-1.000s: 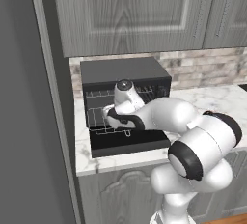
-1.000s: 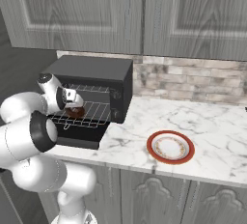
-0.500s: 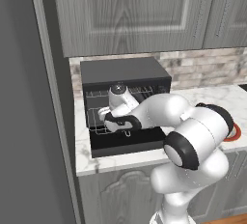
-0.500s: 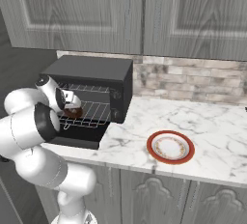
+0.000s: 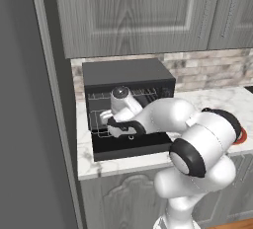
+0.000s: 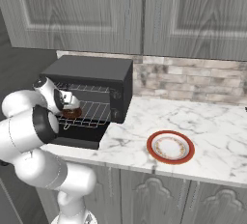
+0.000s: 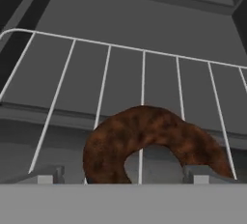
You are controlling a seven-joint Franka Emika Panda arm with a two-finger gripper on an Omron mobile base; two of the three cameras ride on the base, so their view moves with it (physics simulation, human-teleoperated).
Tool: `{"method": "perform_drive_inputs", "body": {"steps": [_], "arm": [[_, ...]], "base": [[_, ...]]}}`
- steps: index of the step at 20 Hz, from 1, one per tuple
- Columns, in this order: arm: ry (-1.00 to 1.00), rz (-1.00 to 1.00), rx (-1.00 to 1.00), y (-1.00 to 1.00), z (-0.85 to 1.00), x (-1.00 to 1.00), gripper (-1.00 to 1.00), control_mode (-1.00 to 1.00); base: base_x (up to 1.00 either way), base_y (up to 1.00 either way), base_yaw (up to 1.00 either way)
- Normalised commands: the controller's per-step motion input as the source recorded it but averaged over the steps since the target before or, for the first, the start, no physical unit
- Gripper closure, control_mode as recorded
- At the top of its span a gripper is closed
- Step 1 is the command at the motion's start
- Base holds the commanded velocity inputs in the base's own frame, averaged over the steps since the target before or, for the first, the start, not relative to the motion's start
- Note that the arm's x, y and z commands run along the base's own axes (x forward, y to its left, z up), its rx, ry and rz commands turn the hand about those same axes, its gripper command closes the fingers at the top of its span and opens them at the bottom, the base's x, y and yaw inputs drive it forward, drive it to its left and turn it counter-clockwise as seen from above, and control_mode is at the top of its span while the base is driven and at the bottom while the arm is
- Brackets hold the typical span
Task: Pick up the bagel from the plate, place it on the toaster oven rack, close the door, and set the timer.
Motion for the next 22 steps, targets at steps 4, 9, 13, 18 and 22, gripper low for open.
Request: {"method": "perform_drive_inputs", "body": {"steps": [4,9,13,18,22], "arm": [[0.0,-0.02,0.12,0.0,0.28,-0.88,-1.0,-1.0],[0.0,-0.06,0.17,-0.08,0.49,-0.89,-1.0,-1.0],[0.02,-0.12,0.1,-0.19,0.31,-0.63,-1.0,-1.0],[0.09,-0.23,0.01,-0.52,0.15,-0.27,-1.0,-1.0],[0.14,-0.26,0.0,-0.74,0.01,-0.02,-1.0,-1.0]], "base": [[0.0,0.0,0.0],[0.0,0.0,0.0],[0.0,0.0,0.0],[0.0,0.0,0.0],[0.0,0.0,0.0]]}}
